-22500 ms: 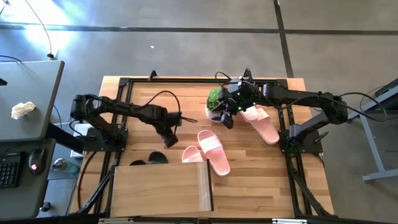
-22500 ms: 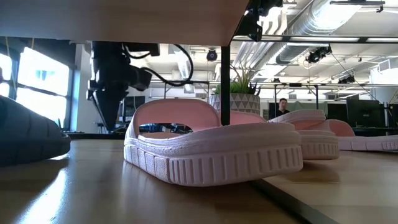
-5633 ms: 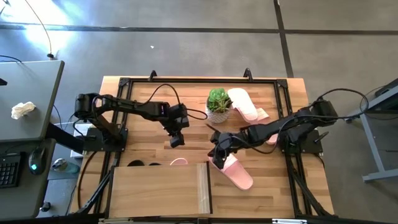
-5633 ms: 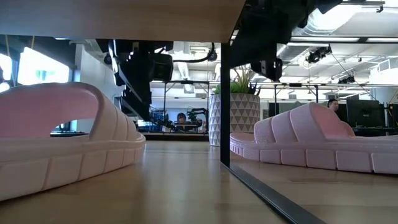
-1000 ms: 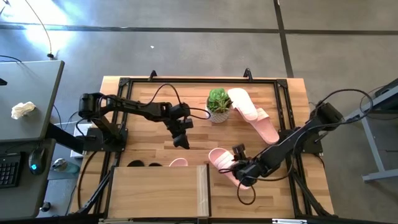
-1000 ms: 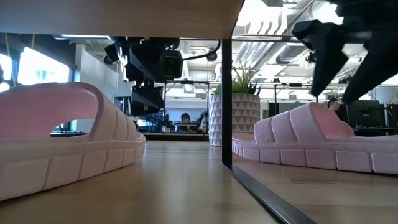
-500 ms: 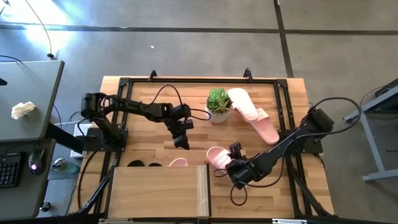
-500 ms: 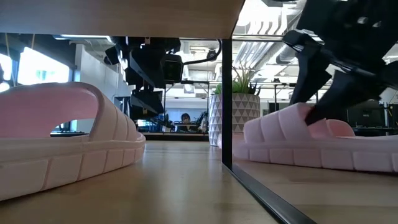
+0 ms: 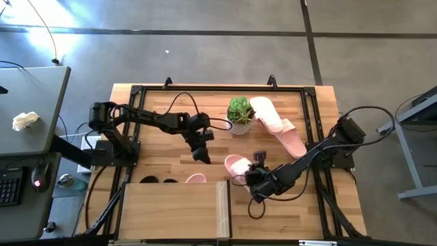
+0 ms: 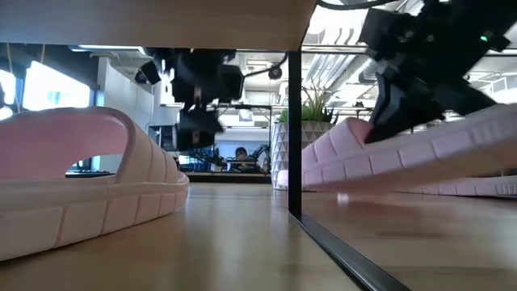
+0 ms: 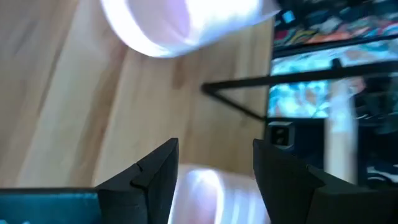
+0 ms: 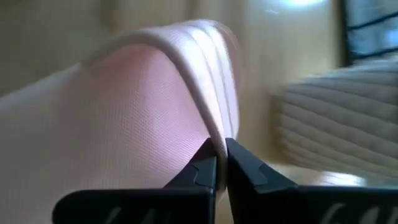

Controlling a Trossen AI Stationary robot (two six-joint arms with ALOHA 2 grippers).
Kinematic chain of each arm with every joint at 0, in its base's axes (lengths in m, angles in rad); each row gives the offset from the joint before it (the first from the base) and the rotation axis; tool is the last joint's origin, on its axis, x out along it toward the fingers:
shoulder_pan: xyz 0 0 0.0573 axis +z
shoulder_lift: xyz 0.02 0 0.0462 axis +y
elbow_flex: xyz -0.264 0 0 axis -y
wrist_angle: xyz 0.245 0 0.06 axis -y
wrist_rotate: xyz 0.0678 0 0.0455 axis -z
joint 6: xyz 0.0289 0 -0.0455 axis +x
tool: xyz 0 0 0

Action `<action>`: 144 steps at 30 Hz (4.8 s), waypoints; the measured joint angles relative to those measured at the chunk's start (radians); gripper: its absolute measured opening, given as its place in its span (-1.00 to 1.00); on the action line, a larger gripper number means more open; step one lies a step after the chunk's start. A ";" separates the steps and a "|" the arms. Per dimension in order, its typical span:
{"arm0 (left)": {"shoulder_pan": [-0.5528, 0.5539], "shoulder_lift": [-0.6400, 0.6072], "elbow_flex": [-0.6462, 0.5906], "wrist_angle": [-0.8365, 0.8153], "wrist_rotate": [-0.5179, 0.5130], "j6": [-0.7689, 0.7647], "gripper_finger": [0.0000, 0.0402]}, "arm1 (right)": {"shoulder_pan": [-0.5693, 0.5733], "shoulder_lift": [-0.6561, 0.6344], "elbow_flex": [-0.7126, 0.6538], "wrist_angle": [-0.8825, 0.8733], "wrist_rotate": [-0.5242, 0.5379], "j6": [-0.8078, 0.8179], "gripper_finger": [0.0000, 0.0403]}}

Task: Pick and place slides into the shelf
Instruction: Put the pink slide under the shelf

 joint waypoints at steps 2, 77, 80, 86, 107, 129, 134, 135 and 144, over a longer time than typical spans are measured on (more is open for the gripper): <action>0.000 -0.013 0.000 0.075 0.015 -0.049 -0.06 | -0.003 -0.009 0.024 -0.085 0.073 0.014 -0.98; 0.195 -0.103 0.000 0.179 -0.028 -0.353 -0.69 | -0.197 -0.177 0.218 0.009 0.054 -0.630 -1.00; 0.195 -0.102 0.000 0.177 -0.027 -0.353 -0.89 | -0.197 -0.177 0.218 0.009 0.054 -0.629 -1.00; 0.195 -0.102 0.000 0.177 -0.028 -0.342 -0.87 | -0.197 -0.177 0.218 0.009 0.052 -0.629 -1.00; 0.205 -0.103 0.000 0.180 0.015 -0.316 -0.95 | -0.191 -0.238 0.218 -0.148 -0.177 -0.291 -0.05; 0.393 -0.301 0.000 -0.358 0.024 0.063 -0.98 | -0.019 -0.347 0.218 -0.509 -0.058 0.171 -0.13; 0.434 -0.344 0.028 -0.548 -0.130 0.199 -0.98 | -0.020 -0.347 0.217 -0.509 -0.052 0.158 -0.18; 0.433 -0.344 0.045 -0.595 -0.169 0.236 -0.97 | -0.020 -0.347 0.217 -0.509 -0.051 0.159 -0.19; 0.383 -0.302 0.161 -0.740 -0.237 0.471 -0.97 | -0.020 -0.347 0.217 -0.508 -0.054 0.169 -0.20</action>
